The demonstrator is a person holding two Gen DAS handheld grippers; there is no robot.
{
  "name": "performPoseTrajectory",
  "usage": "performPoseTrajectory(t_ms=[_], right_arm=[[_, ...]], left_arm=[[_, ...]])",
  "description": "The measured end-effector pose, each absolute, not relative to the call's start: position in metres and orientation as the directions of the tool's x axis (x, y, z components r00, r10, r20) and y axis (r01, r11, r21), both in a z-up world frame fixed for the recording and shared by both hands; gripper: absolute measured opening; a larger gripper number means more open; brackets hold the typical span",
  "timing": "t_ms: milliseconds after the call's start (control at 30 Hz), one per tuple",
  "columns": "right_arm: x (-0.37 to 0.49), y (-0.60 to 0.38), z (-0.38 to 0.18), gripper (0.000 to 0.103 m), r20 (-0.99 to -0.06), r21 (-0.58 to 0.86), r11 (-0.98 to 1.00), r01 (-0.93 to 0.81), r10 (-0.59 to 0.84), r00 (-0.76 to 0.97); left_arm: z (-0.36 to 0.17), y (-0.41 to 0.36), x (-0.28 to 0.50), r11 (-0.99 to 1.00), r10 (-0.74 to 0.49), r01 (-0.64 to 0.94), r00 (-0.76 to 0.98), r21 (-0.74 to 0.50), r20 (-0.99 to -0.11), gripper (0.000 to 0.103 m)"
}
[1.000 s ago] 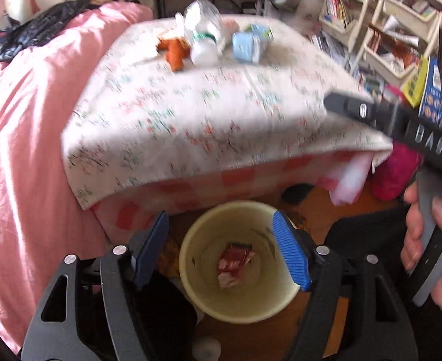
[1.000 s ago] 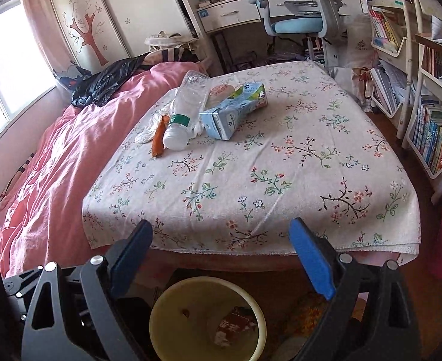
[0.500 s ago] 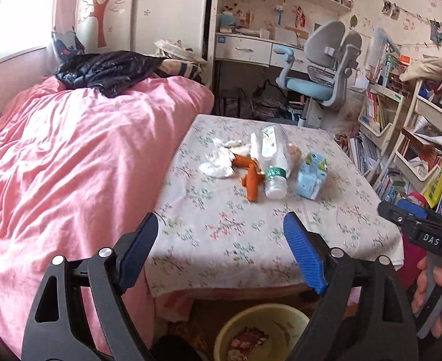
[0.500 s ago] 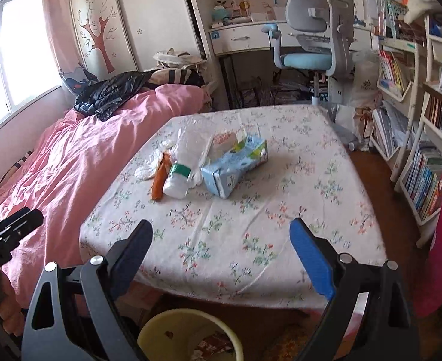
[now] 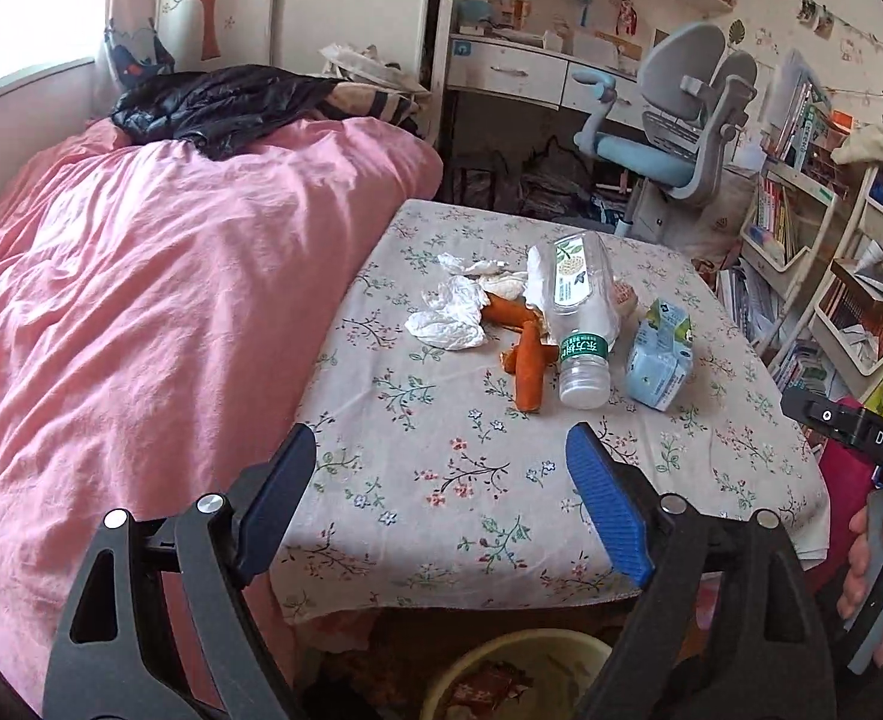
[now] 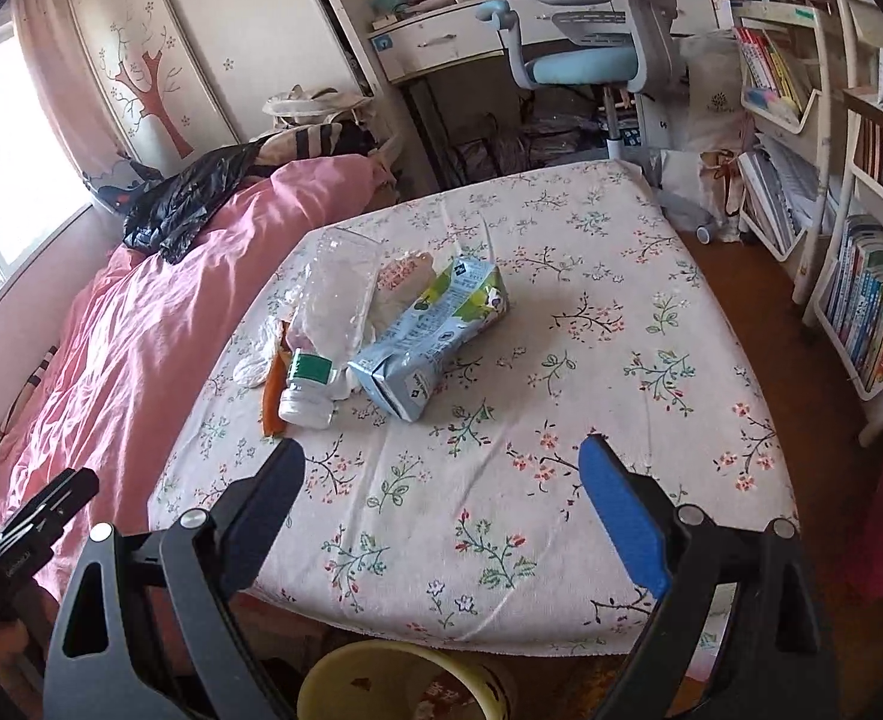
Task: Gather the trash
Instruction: 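Move both open tools back over the table items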
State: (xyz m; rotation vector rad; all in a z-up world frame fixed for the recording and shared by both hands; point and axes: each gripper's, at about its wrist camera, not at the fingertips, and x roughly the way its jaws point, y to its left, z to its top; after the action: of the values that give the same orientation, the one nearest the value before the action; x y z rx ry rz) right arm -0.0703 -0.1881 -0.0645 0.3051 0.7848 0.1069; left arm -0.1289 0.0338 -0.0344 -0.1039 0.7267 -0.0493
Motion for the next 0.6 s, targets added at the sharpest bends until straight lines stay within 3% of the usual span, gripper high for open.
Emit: performPoseTrajectory(t_ms=[367, 600], right_arm=[[-0.01, -0.218, -0.098, 0.089, -0.693, 0.513, 0.848, 0.13, 0.321, 0.645], [0.015, -0.21, -0.11, 0.084, -0.698, 0.558, 0.821, 0.118, 0.388, 0.601]], left_arm=[[-0.077, -0.002, -0.021, 0.994, -0.109, 0.076, 0.655, -0.077, -0.748, 0.074], [-0.094, -0.016, 0.008, 0.989, -0.144, 0.124, 0.615, -0.085, -0.775, 0.073]])
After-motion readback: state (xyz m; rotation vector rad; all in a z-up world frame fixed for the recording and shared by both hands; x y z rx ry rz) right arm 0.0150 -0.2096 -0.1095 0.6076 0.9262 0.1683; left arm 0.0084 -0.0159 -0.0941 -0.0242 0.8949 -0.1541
